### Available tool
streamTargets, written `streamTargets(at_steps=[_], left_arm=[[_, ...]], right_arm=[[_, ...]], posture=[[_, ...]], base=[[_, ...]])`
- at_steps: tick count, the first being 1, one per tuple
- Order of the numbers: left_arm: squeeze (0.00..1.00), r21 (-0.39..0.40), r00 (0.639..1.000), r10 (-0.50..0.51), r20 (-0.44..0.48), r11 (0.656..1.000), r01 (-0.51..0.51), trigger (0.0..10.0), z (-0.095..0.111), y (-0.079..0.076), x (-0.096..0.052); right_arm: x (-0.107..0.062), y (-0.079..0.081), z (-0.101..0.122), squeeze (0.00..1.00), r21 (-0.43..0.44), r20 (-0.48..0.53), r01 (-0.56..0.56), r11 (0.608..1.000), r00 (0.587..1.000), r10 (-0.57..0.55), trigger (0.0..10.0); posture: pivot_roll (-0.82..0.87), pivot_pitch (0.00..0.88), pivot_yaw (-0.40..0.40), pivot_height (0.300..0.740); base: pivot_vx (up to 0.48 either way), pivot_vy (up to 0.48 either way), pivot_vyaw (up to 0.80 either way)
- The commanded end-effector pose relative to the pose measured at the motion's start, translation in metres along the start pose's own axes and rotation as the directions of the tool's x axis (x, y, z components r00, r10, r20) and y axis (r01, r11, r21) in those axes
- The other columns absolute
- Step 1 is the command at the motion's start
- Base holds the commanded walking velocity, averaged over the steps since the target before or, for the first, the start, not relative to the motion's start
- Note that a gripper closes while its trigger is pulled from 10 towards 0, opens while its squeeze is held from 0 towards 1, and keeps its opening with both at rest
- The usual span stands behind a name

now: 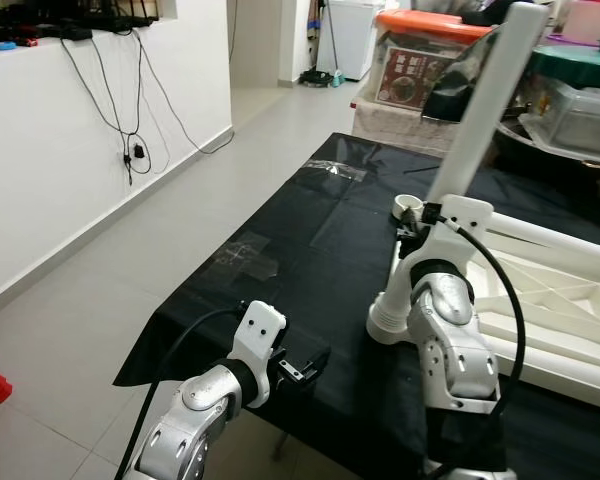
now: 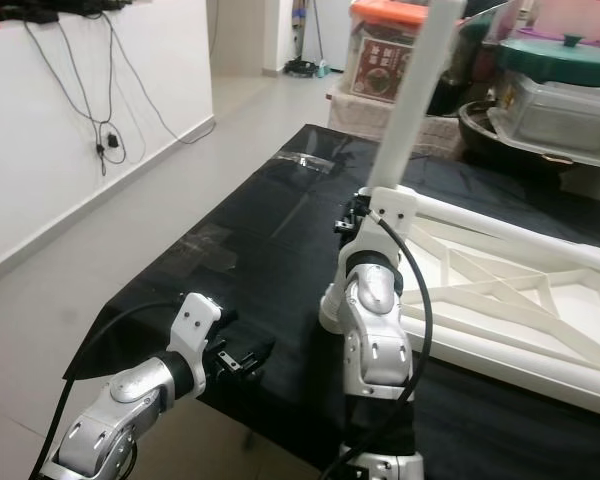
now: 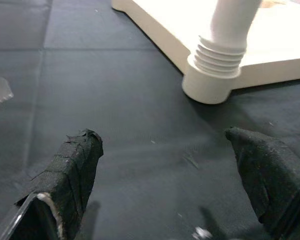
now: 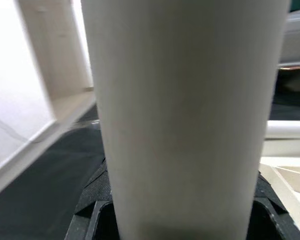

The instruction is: Building children table

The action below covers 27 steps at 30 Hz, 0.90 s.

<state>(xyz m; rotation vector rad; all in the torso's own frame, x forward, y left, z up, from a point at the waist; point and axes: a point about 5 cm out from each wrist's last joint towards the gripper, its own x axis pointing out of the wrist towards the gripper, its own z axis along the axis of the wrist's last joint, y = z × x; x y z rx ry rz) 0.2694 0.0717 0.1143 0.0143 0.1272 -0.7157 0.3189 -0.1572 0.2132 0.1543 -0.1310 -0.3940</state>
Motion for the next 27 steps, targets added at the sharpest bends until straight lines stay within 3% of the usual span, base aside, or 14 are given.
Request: streamTargets(at_steps=[1,2,7,8,9,10,11,16,19,27], left_arm=[[0.0,0.009,1.0,0.003,-0.008,1.0,-0.003,10.0,-0.002,0.0,0.002],[0.0,0.012,1.0,0.003,-0.007,1.0,-0.003,10.0,-0.003,0.001,0.003],[0.0,0.013,1.0,0.003,-0.005,1.0,-0.003,10.0,-0.003,0.001,0.003],[0.0,0.014,1.0,0.002,-0.005,1.0,-0.002,10.0,-0.004,0.001,0.004],[0.0,0.014,1.0,0.002,-0.004,1.0,-0.002,10.0,-0.004,0.002,0.004],[0.0,0.015,1.0,-0.003,-0.006,1.0,0.004,10.0,-0.006,0.001,0.006],[0.0,0.016,1.0,-0.008,-0.007,1.0,0.008,10.0,-0.007,0.001,0.007],[0.0,0.017,1.0,-0.014,-0.009,1.0,0.014,10.0,-0.008,0.001,0.009],[0.0,0.016,1.0,-0.017,-0.009,1.0,0.017,10.0,-0.009,0.001,0.011],[0.0,0.016,1.0,-0.021,-0.005,1.0,0.021,10.0,-0.011,0.002,0.012]], right_arm=[[-0.003,-0.018,-0.012,0.0,0.067,-0.069,0.152,0.986,0.987,-0.147,0.0],[-0.005,-0.01,-0.011,0.0,0.058,-0.073,0.152,0.987,0.986,-0.148,0.0],[-0.007,-0.009,-0.01,0.0,0.052,-0.079,0.164,0.985,0.984,-0.16,0.0],[-0.007,-0.006,-0.01,0.0,0.033,-0.084,0.136,0.99,0.988,-0.133,5.0],[-0.007,-0.003,-0.011,0.0,0.02,-0.087,0.114,0.993,0.99,-0.112,5.0],[-0.004,-0.009,-0.013,0.4,0.019,-0.06,0.035,0.999,0.998,-0.034,10.0],[-0.002,-0.015,-0.014,0.0,0.019,-0.038,-0.025,1.0,0.999,0.026,10.0],[0.001,-0.03,-0.018,0.0,0.027,-0.021,-0.134,0.991,0.991,0.135,10.0],[-0.007,-0.038,-0.028,0.0,0.048,-0.062,-0.321,0.946,0.944,0.324,10.0],[-0.025,-0.043,-0.04,0.0,0.031,-0.132,-0.425,0.904,0.895,0.426,10.0]], posture=[[0.07,0.0,-0.042,0.74],[0.07,0.0,-0.042,0.74],[0.07,0.0,-0.042,0.74],[0.07,0.0,-0.044,0.74],[0.07,0.0,-0.044,0.74],[0.06,0.0,-0.039,0.74],[0.06,0.0,-0.039,0.74],[0.05,0.0,-0.036,0.74],[0.05,0.0,-0.035,0.74],[0.05,0.0,-0.032,0.74]], base=[[0.0,0.0,0.0],[0.0,0.0,0.0],[0.0,0.0,0.0],[0.0,0.0,0.0],[0.0,0.0,0.0],[0.0,0.0,0.0],[0.0,0.0,0.0],[0.0,0.0,0.0],[0.0,0.0,0.0],[0.0,0.0,0.0]])
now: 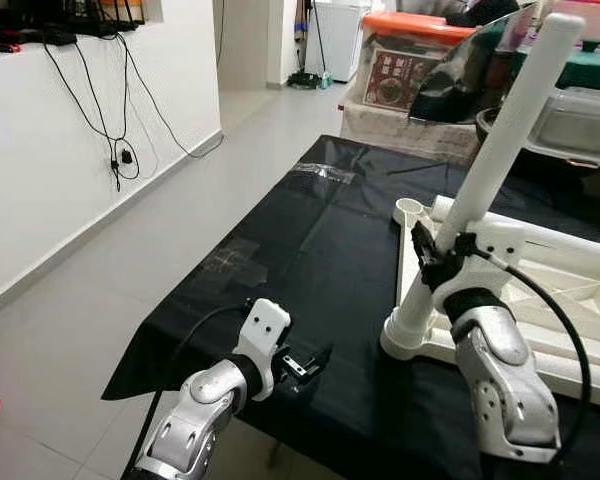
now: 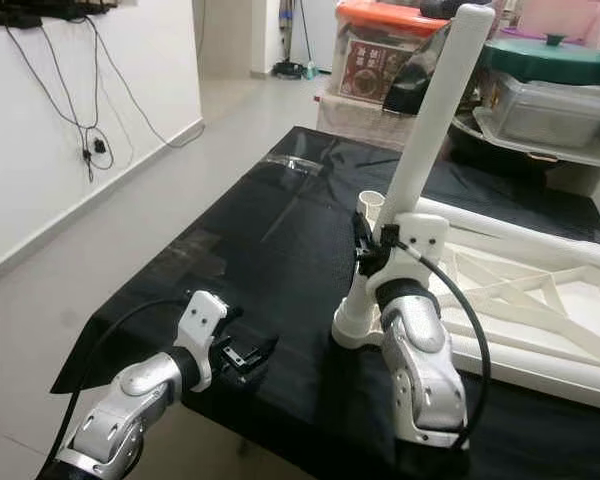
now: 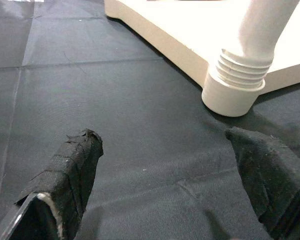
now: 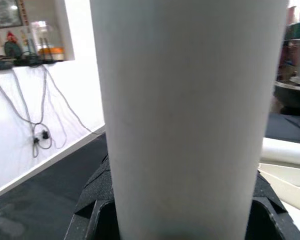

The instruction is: Building children table

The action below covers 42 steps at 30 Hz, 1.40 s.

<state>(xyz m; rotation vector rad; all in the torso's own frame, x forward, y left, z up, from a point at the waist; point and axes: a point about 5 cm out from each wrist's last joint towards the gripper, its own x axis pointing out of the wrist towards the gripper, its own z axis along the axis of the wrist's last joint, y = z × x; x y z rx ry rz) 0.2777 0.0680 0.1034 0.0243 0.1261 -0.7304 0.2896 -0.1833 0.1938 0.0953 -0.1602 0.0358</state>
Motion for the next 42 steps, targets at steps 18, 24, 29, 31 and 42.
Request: streamTargets(at_steps=[18,24,29,31,42], left_arm=[[0.0,0.005,1.0,-0.006,0.004,1.0,0.006,10.0,-0.003,-0.001,0.003],[0.0,0.005,1.0,-0.01,0.007,1.0,0.01,10.0,-0.003,-0.001,0.004],[0.0,0.004,1.0,-0.009,0.007,1.0,0.009,10.0,-0.003,-0.001,0.004],[0.0,0.003,1.0,-0.009,0.008,1.0,0.008,10.0,-0.003,-0.001,0.004],[0.0,0.005,1.0,-0.009,0.009,1.0,0.009,10.0,-0.002,0.002,0.007]], right_arm=[[0.001,0.01,-0.016,1.0,0.009,-0.038,-0.071,0.997,0.997,0.072,10.0],[-0.006,0.006,-0.018,1.0,0.01,-0.05,-0.095,0.995,0.994,0.095,10.0],[-0.022,0.005,-0.029,1.0,-0.001,-0.09,-0.125,0.992,0.988,0.125,10.0],[-0.028,0.003,-0.032,0.0,-0.006,-0.101,-0.117,0.993,0.988,0.116,10.0],[-0.076,-0.011,-0.048,0.0,0.043,-0.15,-0.1,0.994,0.983,0.105,10.0]], posture=[[0.05,0.0,-0.041,0.74],[0.05,0.0,-0.041,0.74],[0.04,0.0,-0.038,0.74],[0.04,0.0,-0.038,0.74],[0.02,0.0,-0.024,0.74]], base=[[0.0,0.0,0.0],[0.0,0.0,0.0],[0.0,0.0,0.0],[0.0,0.0,0.0],[0.0,0.0,0.0]])
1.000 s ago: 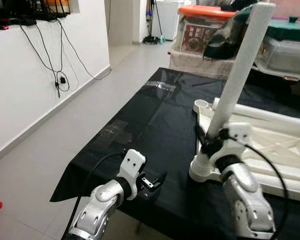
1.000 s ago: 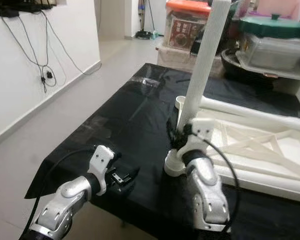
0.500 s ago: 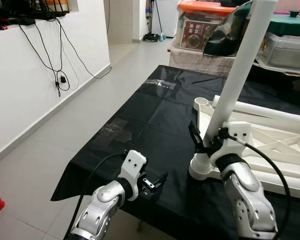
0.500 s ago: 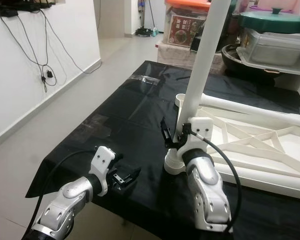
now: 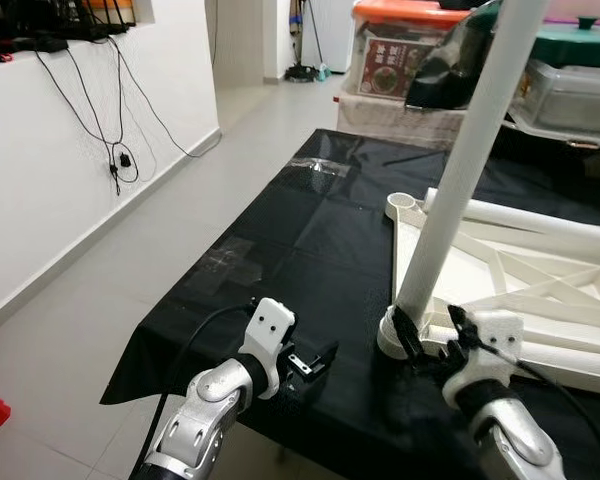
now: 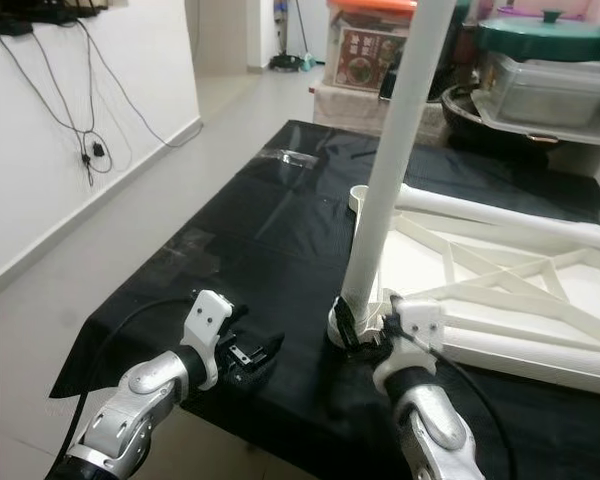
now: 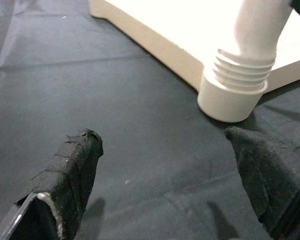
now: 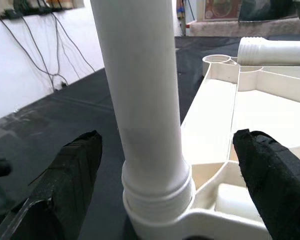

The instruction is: Building children table

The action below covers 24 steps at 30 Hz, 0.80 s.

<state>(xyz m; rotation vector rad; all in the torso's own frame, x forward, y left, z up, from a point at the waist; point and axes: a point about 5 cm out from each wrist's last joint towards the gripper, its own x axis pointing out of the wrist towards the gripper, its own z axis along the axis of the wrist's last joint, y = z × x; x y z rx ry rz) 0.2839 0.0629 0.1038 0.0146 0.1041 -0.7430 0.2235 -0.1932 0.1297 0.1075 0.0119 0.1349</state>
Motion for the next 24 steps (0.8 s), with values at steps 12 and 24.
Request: streamTargets(at_steps=[12,24], left_arm=[[0.0,0.005,0.999,0.032,0.009,0.999,-0.032,10.0,-0.001,0.006,-0.001],[0.0,0.001,0.998,0.061,0.021,0.998,-0.061,10.0,-0.001,0.009,-0.004]], right_arm=[[-0.018,-0.004,-0.015,0.0,-0.01,-0.036,0.027,1.0,0.999,-0.028,10.0],[-0.014,-0.007,-0.014,0.0,-0.033,-0.021,0.054,0.998,0.998,-0.055,10.0]], posture=[[0.03,0.0,-0.019,0.74],[0.04,0.0,-0.023,0.74]], base=[[0.0,0.0,-0.8],[0.0,0.31,-0.5]])
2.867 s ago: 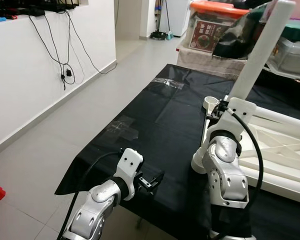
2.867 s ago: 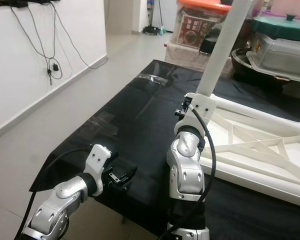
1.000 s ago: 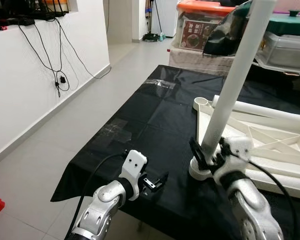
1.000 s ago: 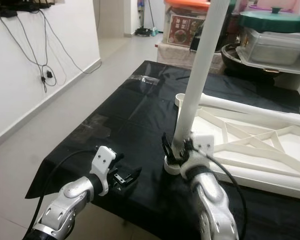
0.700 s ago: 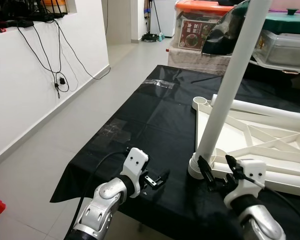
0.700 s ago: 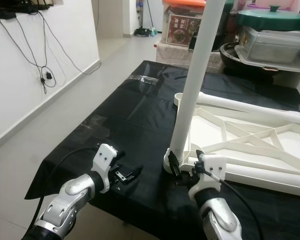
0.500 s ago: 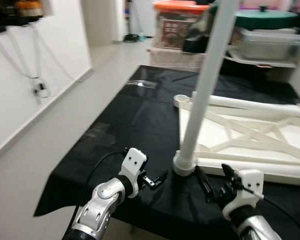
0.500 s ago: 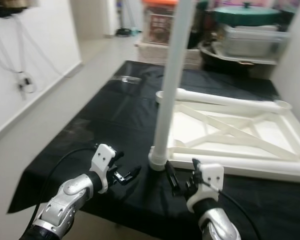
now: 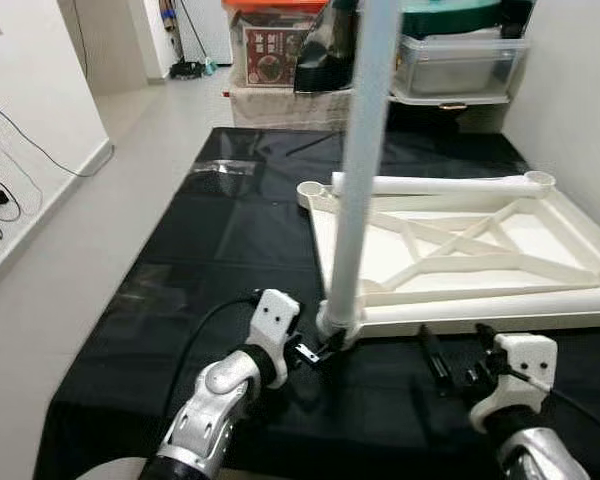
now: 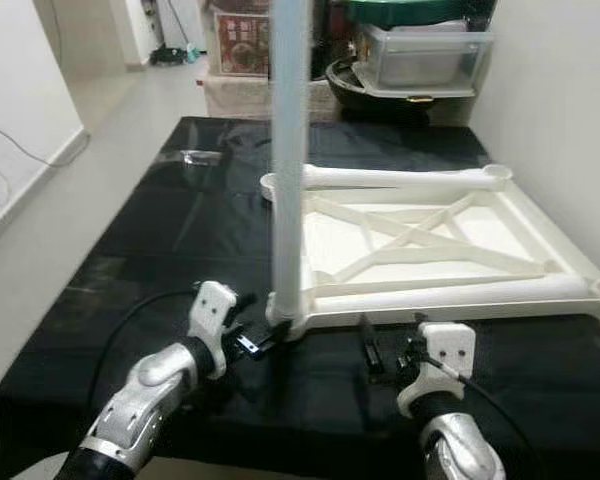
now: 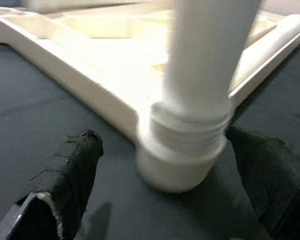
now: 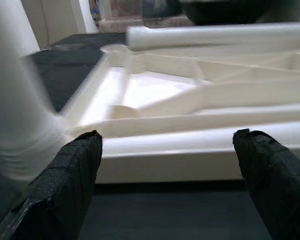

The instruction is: Building children table

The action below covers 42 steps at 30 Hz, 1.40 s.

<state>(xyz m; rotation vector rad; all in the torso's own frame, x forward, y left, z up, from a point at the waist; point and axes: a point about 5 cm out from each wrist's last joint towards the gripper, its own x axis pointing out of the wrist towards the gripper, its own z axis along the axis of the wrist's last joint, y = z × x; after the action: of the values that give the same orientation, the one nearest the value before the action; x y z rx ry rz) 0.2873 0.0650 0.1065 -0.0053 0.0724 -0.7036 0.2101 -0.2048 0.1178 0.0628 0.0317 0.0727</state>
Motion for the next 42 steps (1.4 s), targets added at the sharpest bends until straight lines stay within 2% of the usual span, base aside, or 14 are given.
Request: streamTargets(at_steps=[1,8,17,22,29,39,42], left_arm=[[0.0,0.016,0.999,0.03,-0.021,0.999,-0.03,10.0,-0.004,0.006,-0.005],[0.0,0.022,1.0,0.024,-0.02,0.999,-0.024,10.0,-0.005,0.005,-0.005],[0.0,0.036,1.0,0.021,-0.019,0.999,-0.02,10.0,-0.005,0.003,-0.005],[0.0,0.057,1.0,0.017,-0.022,0.998,-0.016,10.0,-0.005,0.002,-0.006],[0.0,0.022,0.998,0.057,-0.04,0.998,-0.056,10.0,-0.009,0.006,-0.006],[0.0,0.024,0.998,0.047,-0.043,0.999,-0.046,10.0,-0.009,0.004,-0.006],[0.0,0.02,0.998,0.047,-0.044,0.999,-0.046,10.0,-0.009,0.004,-0.006]], right_arm=[[0.001,0.004,-0.003,0.0,0.009,0.0,-0.004,1.0,1.0,0.004,10.0],[0.005,-0.002,0.0,0.0,0.0,0.01,0.012,1.0,1.0,-0.012,10.0],[0.017,-0.022,0.011,0.0,-0.046,0.002,-0.022,0.999,1.0,0.022,10.0],[0.02,-0.02,0.009,0.0,-0.054,-0.018,-0.052,0.997,0.999,0.051,10.0],[0.015,-0.013,-0.003,0.0,-0.032,-0.08,-0.122,0.992,0.99,0.119,10.0],[0.017,-0.016,-0.002,0.0,-0.042,-0.086,-0.129,0.991,0.988,0.125,10.0],[0.018,-0.017,-0.004,0.0,-0.085,-0.098,-0.129,0.988,0.988,0.121,10.0]], posture=[[0.04,0.0,-0.022,0.74],[0.04,0.0,-0.023,0.74],[0.04,0.0,-0.027,0.74],[0.05,0.0,-0.034,0.74],[0.05,0.0,-0.039,0.74],[0.05,0.0,-0.041,0.74],[0.05,0.0,-0.041,0.74]], base=[[0.0,0.0,0.0],[0.0,0.0,0.0],[0.0,0.0,0.0],[0.0,-0.054,0.0],[0.0,-0.081,0.0],[0.0,0.0,0.0],[0.0,0.0,0.0]])
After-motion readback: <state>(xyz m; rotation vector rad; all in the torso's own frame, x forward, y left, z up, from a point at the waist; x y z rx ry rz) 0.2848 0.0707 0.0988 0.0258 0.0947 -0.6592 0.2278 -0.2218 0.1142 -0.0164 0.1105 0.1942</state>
